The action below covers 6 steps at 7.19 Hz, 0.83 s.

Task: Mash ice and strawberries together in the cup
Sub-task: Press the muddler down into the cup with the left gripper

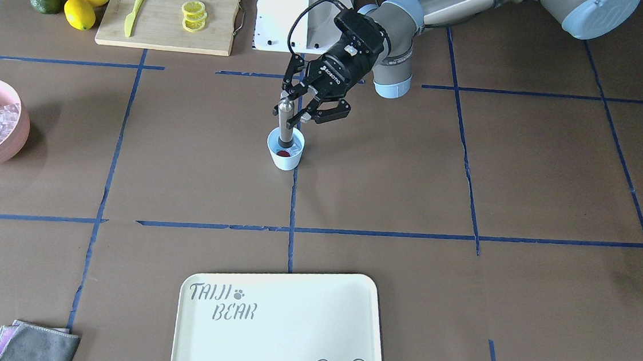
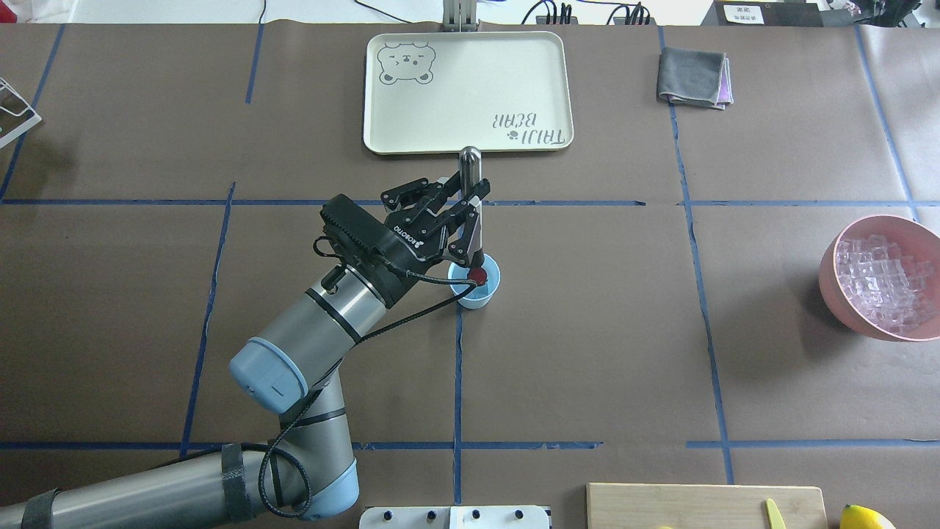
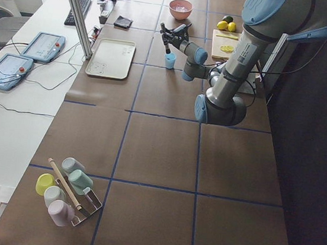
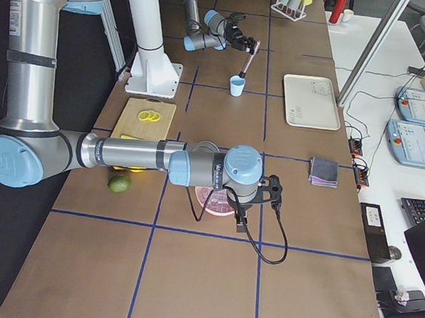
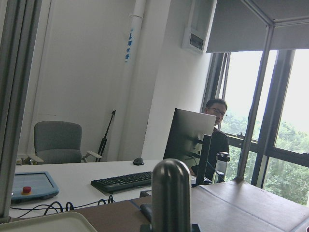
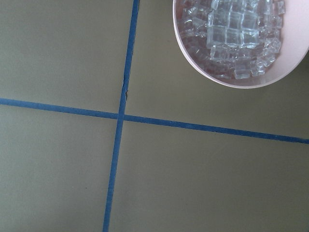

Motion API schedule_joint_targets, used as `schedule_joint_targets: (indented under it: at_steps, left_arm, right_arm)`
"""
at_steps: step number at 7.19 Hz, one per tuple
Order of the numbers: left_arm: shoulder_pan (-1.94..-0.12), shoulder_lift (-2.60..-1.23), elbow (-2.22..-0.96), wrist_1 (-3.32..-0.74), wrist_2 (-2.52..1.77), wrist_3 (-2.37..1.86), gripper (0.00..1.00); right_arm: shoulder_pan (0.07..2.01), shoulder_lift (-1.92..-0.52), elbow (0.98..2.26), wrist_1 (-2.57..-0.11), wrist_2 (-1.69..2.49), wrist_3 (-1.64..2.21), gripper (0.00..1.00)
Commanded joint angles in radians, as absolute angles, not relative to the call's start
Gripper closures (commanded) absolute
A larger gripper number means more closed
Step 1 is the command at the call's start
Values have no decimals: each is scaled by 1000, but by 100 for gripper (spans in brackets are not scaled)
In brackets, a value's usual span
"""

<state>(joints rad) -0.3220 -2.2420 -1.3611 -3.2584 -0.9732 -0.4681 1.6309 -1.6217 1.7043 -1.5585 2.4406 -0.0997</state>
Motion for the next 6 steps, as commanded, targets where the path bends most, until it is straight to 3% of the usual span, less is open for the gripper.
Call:
schedule_joint_targets:
  at_steps: [1, 6]
  left_arm:
    - [-322, -2247, -1321, -3290, -965, -472, 100]
    - [-308, -2264, -1278, -3292, -947, -477, 100]
  right_arm:
    - [1632, -1623, 1706, -1559, 2442, -100, 1]
    - [1631, -1623, 1706, -1559, 2442, -98, 1]
